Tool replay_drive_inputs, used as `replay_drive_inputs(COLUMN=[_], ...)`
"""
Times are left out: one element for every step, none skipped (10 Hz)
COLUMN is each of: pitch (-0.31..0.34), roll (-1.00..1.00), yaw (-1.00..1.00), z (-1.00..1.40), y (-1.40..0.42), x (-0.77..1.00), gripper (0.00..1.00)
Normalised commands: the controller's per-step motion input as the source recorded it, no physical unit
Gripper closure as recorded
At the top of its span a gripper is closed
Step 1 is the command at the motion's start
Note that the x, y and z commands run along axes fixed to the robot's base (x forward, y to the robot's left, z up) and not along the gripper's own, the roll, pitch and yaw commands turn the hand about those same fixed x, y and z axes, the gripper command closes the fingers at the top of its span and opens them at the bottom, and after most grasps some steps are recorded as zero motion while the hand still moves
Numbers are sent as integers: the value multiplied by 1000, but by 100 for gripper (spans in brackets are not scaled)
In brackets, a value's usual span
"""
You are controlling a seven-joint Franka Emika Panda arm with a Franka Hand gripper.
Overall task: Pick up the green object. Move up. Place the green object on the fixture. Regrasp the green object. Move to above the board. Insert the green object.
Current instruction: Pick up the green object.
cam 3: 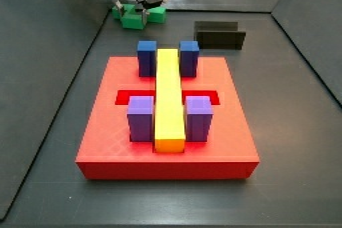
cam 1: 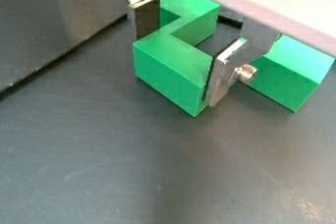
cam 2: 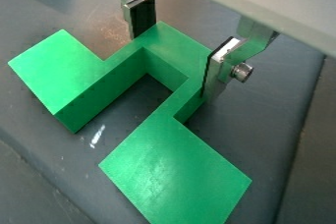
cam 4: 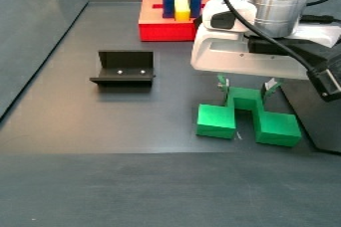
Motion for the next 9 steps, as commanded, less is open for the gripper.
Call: replay_drive_inputs(pitch=[0,0,0,0,0,0,0,0,0], roll=[0,0,0,0,0,0,0,0,0], yaw=[0,0,0,0,0,0,0,0,0], z=[0,0,0,0,0,0,0,0,0], y=[0,0,0,0,0,0,0,0,0], x=[0,0,0,0,0,0,0,0,0], gripper=[100,100,100,100,100,100,100,100,100])
